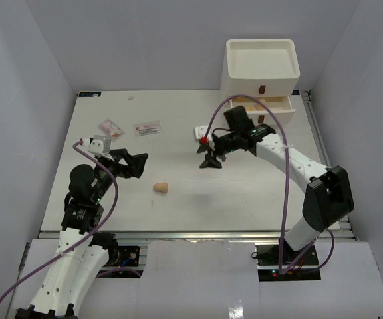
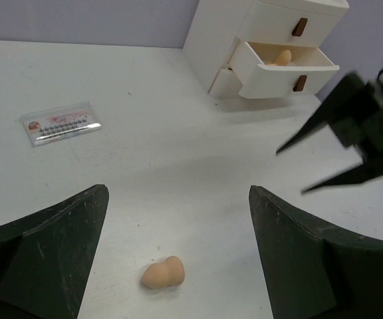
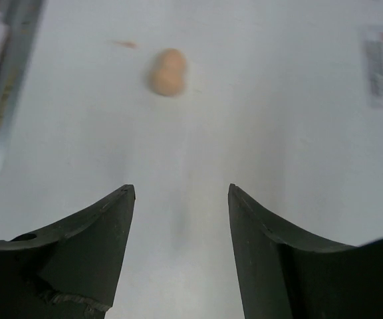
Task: Organize the makeup
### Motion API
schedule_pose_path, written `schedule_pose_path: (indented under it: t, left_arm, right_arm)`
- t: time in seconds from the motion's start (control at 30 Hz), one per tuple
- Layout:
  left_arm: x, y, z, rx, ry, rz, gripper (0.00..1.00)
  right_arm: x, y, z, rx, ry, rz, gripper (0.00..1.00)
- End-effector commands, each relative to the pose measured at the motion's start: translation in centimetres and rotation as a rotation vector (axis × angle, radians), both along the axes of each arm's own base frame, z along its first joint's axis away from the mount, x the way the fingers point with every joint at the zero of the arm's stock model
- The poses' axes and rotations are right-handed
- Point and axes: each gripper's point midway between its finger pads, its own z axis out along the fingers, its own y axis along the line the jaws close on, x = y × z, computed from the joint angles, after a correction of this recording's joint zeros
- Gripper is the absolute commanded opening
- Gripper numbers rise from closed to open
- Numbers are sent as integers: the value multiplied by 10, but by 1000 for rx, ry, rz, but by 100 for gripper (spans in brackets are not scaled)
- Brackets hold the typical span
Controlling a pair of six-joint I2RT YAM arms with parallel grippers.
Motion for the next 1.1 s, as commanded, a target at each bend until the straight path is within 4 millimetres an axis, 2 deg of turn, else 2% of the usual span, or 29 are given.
schedule_pose_path:
  t: [0.0,0.13,0.3,0.4,0.63,0.87,1.07]
  left_arm:
    - [0,12,8,-3,-27,67,98]
    - [-2,28,15,-15,-51,161,98]
    - [-6,41,22,-28,-76,228,98]
    - [-7,54,24,-40,-81,302,98]
    - [-9,69,27,-61,-87,387,98]
    - [-10,72,27,-65,-90,401,98]
    - [-9,73,26,-63,-85,410,98]
  right_arm:
    - [-82,45,-29,-26,61,298,65]
    - [-95,86,-66,-146,98,228,64]
    - [-81,122,-99,-214,103,75,64]
    - [-66,136,-103,-220,67,1,63]
    - [-45,155,-105,-201,56,-70,63]
    - [-41,165,-109,-193,73,-82,63]
    - [-41,167,-129,-231,101,-86,59]
